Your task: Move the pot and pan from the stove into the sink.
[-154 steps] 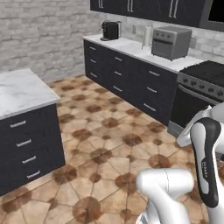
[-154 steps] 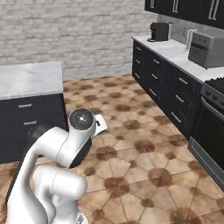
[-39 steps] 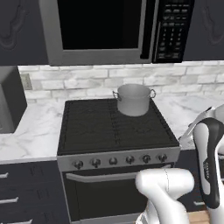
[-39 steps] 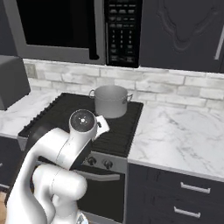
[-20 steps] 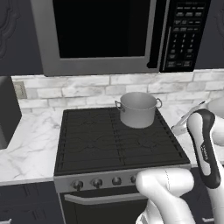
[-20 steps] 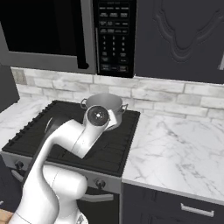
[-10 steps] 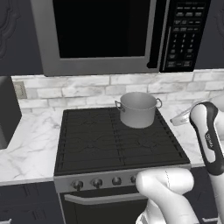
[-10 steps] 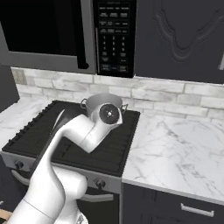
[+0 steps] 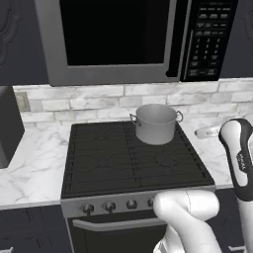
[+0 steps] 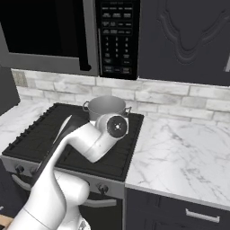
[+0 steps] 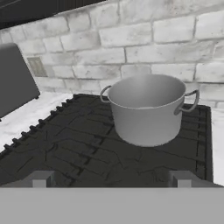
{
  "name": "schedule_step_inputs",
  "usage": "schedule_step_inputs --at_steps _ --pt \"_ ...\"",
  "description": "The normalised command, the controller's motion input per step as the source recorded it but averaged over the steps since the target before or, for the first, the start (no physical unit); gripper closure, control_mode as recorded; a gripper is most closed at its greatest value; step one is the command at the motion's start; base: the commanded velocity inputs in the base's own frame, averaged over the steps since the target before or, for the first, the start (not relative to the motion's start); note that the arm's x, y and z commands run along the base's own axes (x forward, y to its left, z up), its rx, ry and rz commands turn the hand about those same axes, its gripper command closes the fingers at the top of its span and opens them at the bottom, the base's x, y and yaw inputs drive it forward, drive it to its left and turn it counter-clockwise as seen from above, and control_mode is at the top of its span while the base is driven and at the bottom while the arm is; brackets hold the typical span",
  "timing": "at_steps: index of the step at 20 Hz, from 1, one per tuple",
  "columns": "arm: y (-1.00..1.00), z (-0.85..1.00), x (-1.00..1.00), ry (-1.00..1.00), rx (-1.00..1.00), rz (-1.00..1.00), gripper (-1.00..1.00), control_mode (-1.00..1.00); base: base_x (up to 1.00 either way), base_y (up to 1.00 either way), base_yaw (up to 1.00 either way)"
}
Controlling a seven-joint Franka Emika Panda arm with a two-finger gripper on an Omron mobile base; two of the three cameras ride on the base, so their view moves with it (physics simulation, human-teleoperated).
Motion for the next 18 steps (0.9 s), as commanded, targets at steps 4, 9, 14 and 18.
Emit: schedule_step_inputs --at_steps 4,9,14,18 --pt "0.06 0.0 0.12 -0.01 0.07 -0.22 -1.0 -1.0 0.0 0.0 0.0" --pt "0.25 0.0 0.33 0.0 0.02 -0.29 -1.0 -1.0 0.0 0.0 0.0" --pt "0.08 0.02 0.3 0.1 0.1 -0.22 -1.0 -1.0 0.0 0.0 0.0" --pt "0.0 0.01 0.03 0.02 0.07 -0.05 -1.0 -1.0 0.0 0.0 0.0"
